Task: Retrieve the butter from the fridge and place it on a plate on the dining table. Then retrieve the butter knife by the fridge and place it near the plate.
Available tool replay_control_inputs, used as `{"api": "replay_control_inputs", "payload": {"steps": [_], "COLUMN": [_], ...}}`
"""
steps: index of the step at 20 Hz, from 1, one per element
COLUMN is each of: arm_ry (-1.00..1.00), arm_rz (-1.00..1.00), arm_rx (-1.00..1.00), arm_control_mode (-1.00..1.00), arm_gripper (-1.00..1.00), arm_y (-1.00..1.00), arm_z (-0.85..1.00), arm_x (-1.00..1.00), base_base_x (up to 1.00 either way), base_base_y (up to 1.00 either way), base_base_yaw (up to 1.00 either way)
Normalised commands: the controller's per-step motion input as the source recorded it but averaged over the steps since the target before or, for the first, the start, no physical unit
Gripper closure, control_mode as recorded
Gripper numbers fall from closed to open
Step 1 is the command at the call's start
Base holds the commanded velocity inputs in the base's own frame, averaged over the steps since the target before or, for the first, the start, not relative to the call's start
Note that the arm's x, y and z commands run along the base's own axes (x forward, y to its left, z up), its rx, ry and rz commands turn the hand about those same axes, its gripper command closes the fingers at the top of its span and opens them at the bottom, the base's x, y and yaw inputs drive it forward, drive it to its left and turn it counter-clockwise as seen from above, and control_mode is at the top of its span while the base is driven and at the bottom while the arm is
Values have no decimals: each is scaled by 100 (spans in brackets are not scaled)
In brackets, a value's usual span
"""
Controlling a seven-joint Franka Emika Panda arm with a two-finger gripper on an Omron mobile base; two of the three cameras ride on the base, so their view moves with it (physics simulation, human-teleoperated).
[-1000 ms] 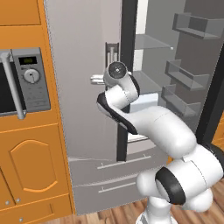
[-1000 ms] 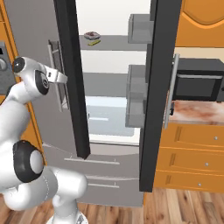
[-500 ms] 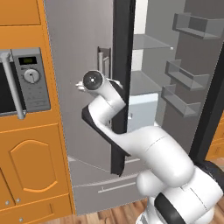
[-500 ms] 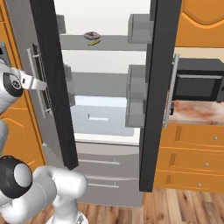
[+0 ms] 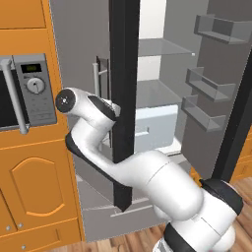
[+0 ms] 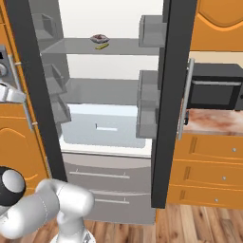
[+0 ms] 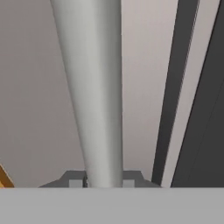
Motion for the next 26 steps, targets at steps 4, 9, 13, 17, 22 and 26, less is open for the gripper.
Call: {"api": "replay_control_inputs", "payload": {"steps": [4,9,13,17,22,26], "arm_ry": [0,0,0,0,-2,1], "arm_rz": [-14,-4,-5,-2,0,-1], "arm_rx": [-2,0,0,0,4,0], "arm_control_mode": [-100,-100,-100,-100,-100,-100], "arm_gripper": [-100,-100,-100,-100,-100,-100], "arm_y": [37,25,33,41,2,0], "arm_z": [0,0,0,-2,-1,-1], "arm_x": [0,0,0,-2,-66,-14], "base_base_x": [0,0,0,0,0,0], "base_base_y": [0,0,0,0,0,0], "base_base_yaw": [0,0,0,0,0,0]}}
